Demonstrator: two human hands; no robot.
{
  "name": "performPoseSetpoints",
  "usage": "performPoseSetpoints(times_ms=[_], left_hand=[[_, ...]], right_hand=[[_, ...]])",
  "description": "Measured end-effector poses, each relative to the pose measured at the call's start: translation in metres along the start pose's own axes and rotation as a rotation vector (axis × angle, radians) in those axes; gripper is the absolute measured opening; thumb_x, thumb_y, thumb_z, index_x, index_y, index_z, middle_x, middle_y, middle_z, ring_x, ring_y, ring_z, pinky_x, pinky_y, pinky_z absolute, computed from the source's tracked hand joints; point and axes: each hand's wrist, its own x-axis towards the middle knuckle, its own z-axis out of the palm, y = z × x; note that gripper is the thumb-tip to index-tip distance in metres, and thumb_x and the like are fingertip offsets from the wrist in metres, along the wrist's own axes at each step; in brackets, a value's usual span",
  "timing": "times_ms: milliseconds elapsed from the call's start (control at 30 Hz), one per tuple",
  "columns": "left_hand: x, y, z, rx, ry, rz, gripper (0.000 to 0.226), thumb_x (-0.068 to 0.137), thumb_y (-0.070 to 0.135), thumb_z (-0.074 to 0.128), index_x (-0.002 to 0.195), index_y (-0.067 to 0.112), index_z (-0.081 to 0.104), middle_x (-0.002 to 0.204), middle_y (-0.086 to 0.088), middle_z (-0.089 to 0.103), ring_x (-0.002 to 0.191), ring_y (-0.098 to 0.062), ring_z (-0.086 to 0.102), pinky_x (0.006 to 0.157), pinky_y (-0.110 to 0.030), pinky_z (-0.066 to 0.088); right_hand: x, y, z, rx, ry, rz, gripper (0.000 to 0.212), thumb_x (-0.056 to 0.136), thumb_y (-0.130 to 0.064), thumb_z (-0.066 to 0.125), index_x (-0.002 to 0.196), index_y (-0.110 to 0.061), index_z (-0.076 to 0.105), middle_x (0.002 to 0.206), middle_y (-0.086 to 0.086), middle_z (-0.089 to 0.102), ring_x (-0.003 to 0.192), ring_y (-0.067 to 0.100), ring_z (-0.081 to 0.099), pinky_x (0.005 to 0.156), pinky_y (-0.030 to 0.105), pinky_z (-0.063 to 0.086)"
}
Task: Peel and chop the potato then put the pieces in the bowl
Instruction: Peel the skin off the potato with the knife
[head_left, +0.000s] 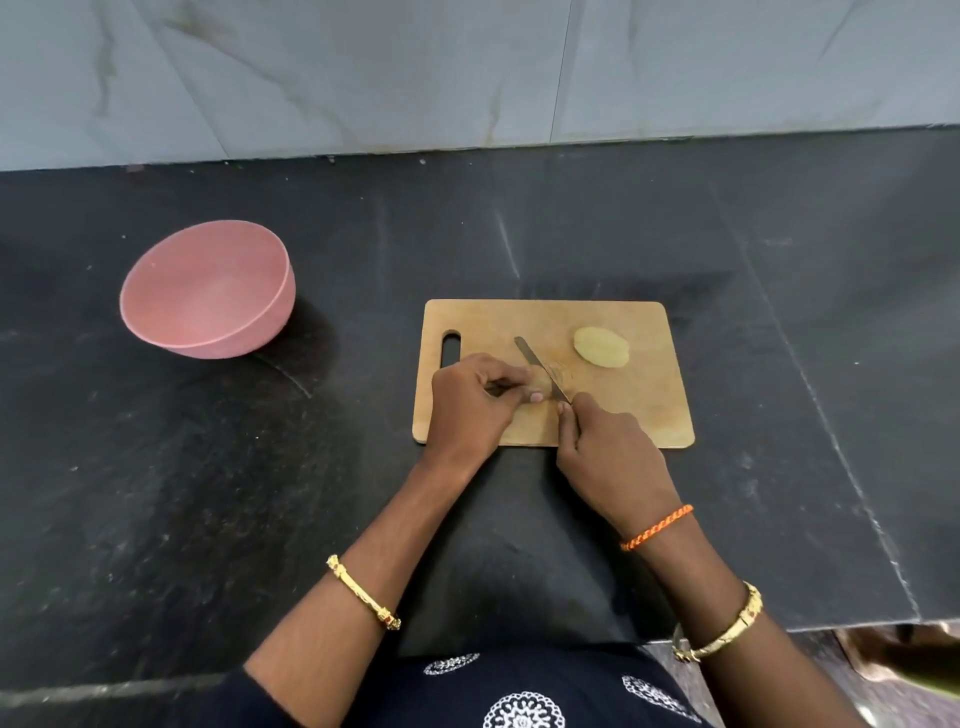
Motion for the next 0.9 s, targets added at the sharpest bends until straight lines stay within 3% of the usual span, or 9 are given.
performPoseSetpoints(times_ms=[167, 333, 900], left_hand=[[-0.001, -0.001, 0.002, 0.005, 0.028, 0.012, 0.017, 0.065, 0.008, 0.083, 0.080, 0.008, 0.074, 0.079, 0.004, 0.069, 0.075, -0.004, 0.065, 0.073, -0.013, 0.051], [0.000, -0.002, 0.001, 0.008, 0.002, 0.021, 0.018, 0.065, 0.009, 0.083, 0.080, 0.006, 0.074, 0.079, 0.004, 0.069, 0.075, -0.003, 0.065, 0.069, -0.009, 0.049], [-0.001, -0.006, 0.000, -0.004, -0.007, 0.072, 0.015, 0.068, 0.007, 0.081, 0.081, 0.008, 0.074, 0.079, -0.002, 0.068, 0.076, -0.014, 0.066, 0.074, -0.027, 0.056]], right_hand=[[-0.010, 0.006, 0.000, -0.004, -0.035, 0.027, 0.029, 0.100, -0.037, 0.029, 0.086, -0.015, 0.042, 0.065, 0.004, 0.050, 0.064, 0.026, 0.054, 0.057, 0.033, 0.039], [-0.015, 0.003, -0.009, 0.116, 0.109, -0.006, 0.028, 0.100, -0.037, 0.030, 0.086, -0.016, 0.041, 0.063, 0.007, 0.053, 0.061, 0.027, 0.054, 0.057, 0.037, 0.045], [0.003, 0.001, -0.007, 0.023, -0.050, -0.050, 0.029, 0.100, -0.035, 0.031, 0.087, -0.014, 0.046, 0.072, 0.012, 0.058, 0.068, 0.029, 0.057, 0.063, 0.039, 0.047]])
